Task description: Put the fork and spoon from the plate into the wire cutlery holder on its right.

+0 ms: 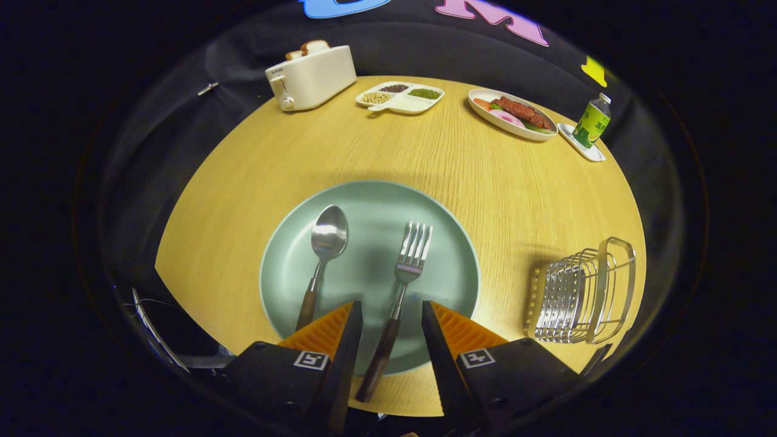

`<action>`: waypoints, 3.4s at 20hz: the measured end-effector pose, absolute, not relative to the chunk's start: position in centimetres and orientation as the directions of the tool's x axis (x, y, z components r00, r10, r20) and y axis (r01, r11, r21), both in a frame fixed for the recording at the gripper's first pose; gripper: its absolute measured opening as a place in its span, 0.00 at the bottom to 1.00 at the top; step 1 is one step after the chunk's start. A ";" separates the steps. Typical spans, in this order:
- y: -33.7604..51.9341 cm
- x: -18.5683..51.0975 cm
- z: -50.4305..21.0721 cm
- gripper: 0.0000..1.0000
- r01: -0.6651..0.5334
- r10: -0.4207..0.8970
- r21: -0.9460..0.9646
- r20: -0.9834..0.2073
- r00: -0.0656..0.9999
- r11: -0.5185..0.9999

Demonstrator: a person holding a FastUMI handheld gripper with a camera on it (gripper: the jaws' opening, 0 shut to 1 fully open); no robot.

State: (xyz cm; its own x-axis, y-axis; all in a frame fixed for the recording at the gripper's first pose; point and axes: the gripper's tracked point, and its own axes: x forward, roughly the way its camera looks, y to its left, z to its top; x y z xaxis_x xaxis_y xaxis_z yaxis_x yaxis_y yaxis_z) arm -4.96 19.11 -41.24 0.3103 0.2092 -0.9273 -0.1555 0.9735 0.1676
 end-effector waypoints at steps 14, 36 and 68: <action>15.6 -3.8 -37.0 0.11 -0.236 0.228 0.141 -0.891 0.394 0.961; -0.1 -6.0 -28.9 0.08 -0.347 0.248 0.138 -0.923 0.295 0.928; 8.6 -3.1 -25.1 0.80 -0.306 0.297 0.158 -0.820 0.489 0.939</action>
State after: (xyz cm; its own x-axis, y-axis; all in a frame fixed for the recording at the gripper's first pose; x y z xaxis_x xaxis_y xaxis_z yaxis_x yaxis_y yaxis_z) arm -3.09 8.58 -25.07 0.4894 0.2975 -0.8198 -0.3056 0.9389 0.1583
